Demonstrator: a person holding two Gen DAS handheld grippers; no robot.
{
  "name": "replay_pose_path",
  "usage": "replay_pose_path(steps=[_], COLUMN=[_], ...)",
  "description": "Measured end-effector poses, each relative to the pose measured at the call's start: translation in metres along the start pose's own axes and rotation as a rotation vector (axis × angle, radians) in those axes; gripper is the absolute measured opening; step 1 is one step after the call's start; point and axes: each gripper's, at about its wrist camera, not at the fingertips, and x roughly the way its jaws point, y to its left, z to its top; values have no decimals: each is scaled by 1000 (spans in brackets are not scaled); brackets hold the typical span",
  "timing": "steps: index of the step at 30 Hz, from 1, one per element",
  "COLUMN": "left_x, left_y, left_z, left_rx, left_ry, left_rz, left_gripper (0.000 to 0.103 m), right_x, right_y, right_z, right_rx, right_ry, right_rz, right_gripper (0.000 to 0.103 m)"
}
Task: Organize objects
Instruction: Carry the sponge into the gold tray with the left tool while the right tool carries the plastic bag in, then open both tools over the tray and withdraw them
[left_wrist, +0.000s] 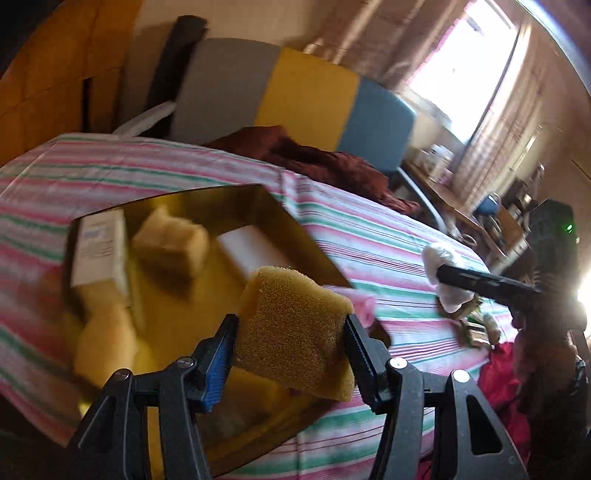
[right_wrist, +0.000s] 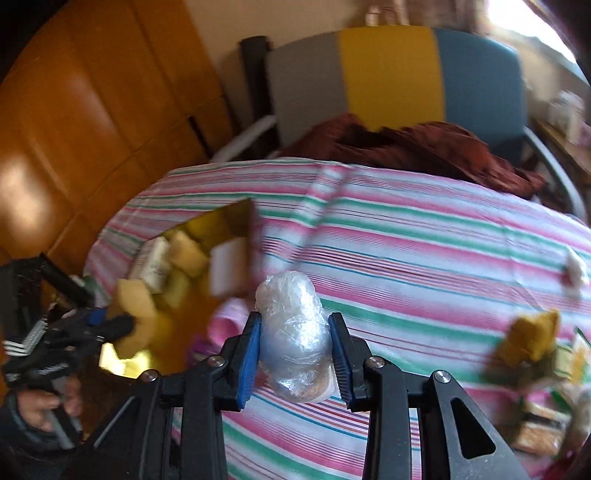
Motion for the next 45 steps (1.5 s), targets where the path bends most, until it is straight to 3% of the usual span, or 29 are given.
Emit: replay_pose_path(steps=[10,15,18,19,20,21,25,34,41,45], left_x=[-9,5,15,17,17,19,17,-13,-32,-37], left_y=[40,47,57,62,65,68,78,65,43,35], left_z=[-3,11,20,23,24,26,25,11,10,7], left_rx=[-73,-66,-84,-101,-104,-106,-124,-90,-33,-8], left_ry=[-26,-23,-16,-22,-27,-30,-40,-101,-132,-136], left_rz=[49,91,128,147,153,169,202,262,278,288], left_gripper=[59,61,68,73,76,82,82,82,82,82], right_x=[65,109,121,122,121,120,118,105,82,69], right_y=[75,101,109,109,110,110,109,100,111,116], right_z=[37,70,94,98,102,104,95,46,22,14], right_rx=[-99,-119,-75,-60,-47,-41,-37,-49,-100,-119], right_ry=[92,133,93,81,63,52,58,101,46,15], right_rz=[90,82,96,99,94,92,85,31,-35,-65], right_gripper=[36,37,49,68,78,78,79,93,102,102])
